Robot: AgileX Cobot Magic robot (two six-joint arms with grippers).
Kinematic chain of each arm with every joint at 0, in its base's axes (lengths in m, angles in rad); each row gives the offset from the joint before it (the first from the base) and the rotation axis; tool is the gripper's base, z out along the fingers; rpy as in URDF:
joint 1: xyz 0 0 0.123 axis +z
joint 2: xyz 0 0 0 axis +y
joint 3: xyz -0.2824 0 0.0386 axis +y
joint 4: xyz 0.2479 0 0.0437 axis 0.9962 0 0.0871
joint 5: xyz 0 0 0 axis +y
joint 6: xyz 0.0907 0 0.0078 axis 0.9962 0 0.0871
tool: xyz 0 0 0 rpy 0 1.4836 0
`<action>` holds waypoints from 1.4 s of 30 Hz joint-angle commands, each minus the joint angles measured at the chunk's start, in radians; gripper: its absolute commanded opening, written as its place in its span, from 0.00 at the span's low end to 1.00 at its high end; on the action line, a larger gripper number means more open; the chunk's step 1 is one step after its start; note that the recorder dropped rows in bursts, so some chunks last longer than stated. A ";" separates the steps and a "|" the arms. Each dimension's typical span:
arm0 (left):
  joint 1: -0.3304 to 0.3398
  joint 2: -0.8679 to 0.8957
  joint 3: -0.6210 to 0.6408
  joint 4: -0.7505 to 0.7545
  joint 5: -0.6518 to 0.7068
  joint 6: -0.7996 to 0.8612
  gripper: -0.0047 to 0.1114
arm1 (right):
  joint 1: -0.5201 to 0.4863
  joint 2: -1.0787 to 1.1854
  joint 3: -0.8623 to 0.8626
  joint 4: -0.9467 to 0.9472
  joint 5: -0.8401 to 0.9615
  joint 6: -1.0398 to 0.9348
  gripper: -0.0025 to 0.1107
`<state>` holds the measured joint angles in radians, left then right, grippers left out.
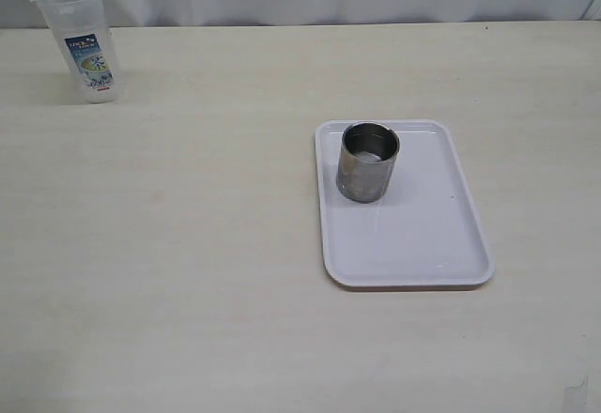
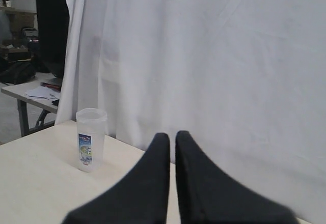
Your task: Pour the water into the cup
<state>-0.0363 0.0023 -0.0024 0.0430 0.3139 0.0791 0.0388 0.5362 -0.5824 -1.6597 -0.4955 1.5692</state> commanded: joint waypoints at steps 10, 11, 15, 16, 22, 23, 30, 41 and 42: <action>0.001 -0.002 0.002 -0.002 -0.006 0.002 0.04 | 0.046 -0.117 0.154 0.054 -0.004 -0.010 0.06; 0.001 -0.002 0.002 -0.002 -0.006 0.002 0.04 | 0.046 -0.133 0.178 0.054 -0.004 -0.010 0.06; 0.001 -0.002 0.002 -0.002 -0.006 0.002 0.04 | 0.046 -0.195 0.277 0.062 0.016 -0.053 0.06; 0.001 -0.002 0.002 -0.002 -0.006 0.002 0.04 | 0.046 -0.231 0.335 0.124 0.034 -0.129 0.06; 0.001 -0.002 0.002 -0.002 -0.006 0.002 0.04 | 0.046 -0.313 0.537 0.797 0.072 -0.780 0.06; 0.001 -0.002 0.002 -0.002 -0.006 0.002 0.04 | 0.046 -0.324 0.561 0.909 0.072 -0.883 0.06; 0.001 -0.002 0.002 -0.002 -0.006 0.002 0.04 | 0.046 -0.400 0.582 1.192 0.108 -1.209 0.06; 0.001 -0.002 0.002 -0.002 -0.006 0.002 0.04 | 0.046 -0.533 0.582 1.565 0.325 -1.569 0.06; 0.001 -0.002 0.002 -0.002 -0.006 0.002 0.04 | 0.046 -0.536 0.582 1.565 0.341 -1.569 0.06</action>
<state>-0.0363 0.0023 -0.0024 0.0430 0.3159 0.0791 0.0827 0.0147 -0.0025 -0.1232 -0.1995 0.0412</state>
